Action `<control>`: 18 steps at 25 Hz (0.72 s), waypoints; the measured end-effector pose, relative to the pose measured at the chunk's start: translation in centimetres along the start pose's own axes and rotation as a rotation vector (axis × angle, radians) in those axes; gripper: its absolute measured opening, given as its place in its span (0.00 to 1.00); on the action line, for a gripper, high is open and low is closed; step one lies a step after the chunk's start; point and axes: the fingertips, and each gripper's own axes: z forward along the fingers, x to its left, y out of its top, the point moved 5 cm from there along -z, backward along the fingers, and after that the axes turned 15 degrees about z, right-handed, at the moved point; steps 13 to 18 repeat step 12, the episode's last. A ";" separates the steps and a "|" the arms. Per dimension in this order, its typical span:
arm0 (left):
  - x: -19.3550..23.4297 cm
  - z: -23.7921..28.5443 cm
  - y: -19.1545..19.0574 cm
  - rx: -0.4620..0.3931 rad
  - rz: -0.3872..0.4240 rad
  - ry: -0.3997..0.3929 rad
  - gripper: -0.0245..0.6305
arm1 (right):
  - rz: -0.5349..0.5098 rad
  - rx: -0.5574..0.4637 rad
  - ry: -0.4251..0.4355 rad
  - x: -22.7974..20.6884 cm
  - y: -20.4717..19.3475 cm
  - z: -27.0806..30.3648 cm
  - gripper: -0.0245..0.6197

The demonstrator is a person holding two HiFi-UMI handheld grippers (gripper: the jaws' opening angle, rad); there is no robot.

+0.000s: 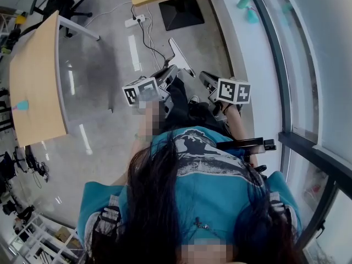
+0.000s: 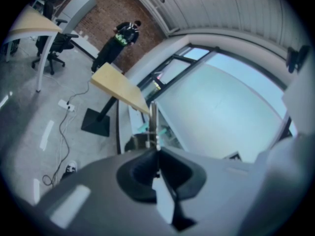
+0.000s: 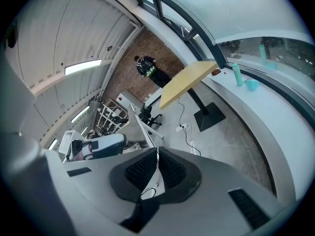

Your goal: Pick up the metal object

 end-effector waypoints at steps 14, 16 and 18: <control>-0.9 0.4 -0.6 -0.005 0.016 -0.004 0.04 | -0.006 -0.016 -0.001 -0.9 0.1 -1.2 0.07; -0.9 0.4 -0.6 -0.005 0.016 -0.004 0.04 | -0.006 -0.016 -0.001 -0.9 0.1 -1.2 0.07; -0.9 0.4 -0.6 -0.005 0.016 -0.004 0.04 | -0.006 -0.016 -0.001 -0.9 0.1 -1.2 0.07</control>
